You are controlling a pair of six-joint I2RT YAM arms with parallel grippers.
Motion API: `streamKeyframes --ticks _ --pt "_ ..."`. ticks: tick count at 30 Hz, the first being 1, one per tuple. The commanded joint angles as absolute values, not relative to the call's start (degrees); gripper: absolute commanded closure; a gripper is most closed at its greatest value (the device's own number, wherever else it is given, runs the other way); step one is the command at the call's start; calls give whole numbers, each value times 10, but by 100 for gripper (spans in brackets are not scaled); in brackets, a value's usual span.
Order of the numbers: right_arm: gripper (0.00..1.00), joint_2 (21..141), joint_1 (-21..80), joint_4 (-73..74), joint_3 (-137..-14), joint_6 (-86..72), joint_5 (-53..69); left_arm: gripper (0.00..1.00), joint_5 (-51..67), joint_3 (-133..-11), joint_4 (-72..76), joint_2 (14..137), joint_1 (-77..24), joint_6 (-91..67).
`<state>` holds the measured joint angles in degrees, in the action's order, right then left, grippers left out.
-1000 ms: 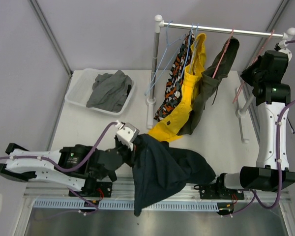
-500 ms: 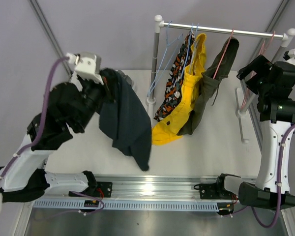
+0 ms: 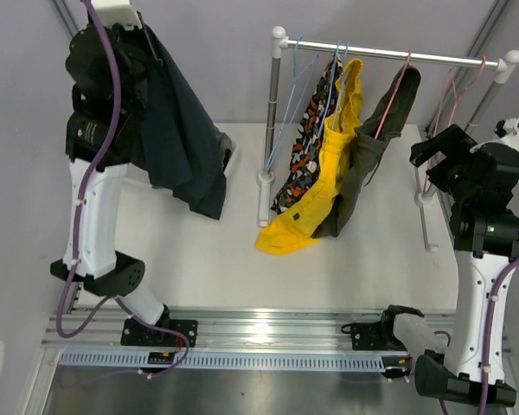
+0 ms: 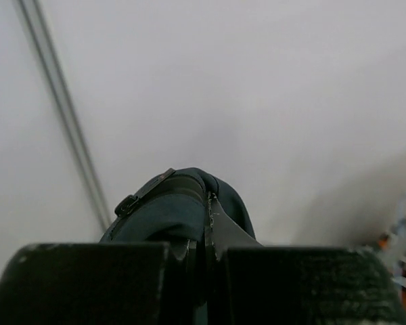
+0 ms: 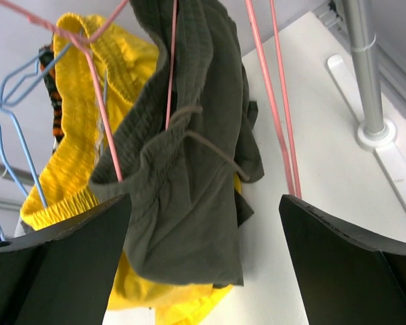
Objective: Remove the shorts from the hanger
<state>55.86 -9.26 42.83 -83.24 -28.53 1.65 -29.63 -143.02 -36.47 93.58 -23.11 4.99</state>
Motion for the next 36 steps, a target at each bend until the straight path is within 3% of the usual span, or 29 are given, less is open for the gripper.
streamKeyframes --ticks 1,6,11,13,14,16,17,20,29,36 --pt "1 525 -95 424 -810 -287 52 100 -261 -1425 -270 968 -157 40" --pt "1 501 -89 425 -795 -291 60 100 -297 -1410 -253 1054 -131 46" --pt "1 483 -89 412 -814 -297 76 98 -326 -1289 -248 1078 -128 16" --pt "1 483 -89 407 -834 -299 76 62 -321 -1246 -260 1078 -127 4" --pt "0 487 -89 401 -848 -301 82 27 -304 -1226 -278 1078 -125 -23" --pt "1 495 -89 392 -860 -305 90 6 -287 -1206 -302 1075 -124 -46" --pt "1 499 -89 387 -866 -308 96 1 -273 -1202 -316 1071 -124 -71" --pt "1 530 -88 373 -891 -321 110 1 -232 -1136 -348 1023 -126 -109" --pt "1 656 -76 310 -933 -329 123 1 -129 -676 -198 650 -204 -134" --pt "4 765 -6 306 -998 -297 73 1 -64 -565 -251 500 -214 -102"
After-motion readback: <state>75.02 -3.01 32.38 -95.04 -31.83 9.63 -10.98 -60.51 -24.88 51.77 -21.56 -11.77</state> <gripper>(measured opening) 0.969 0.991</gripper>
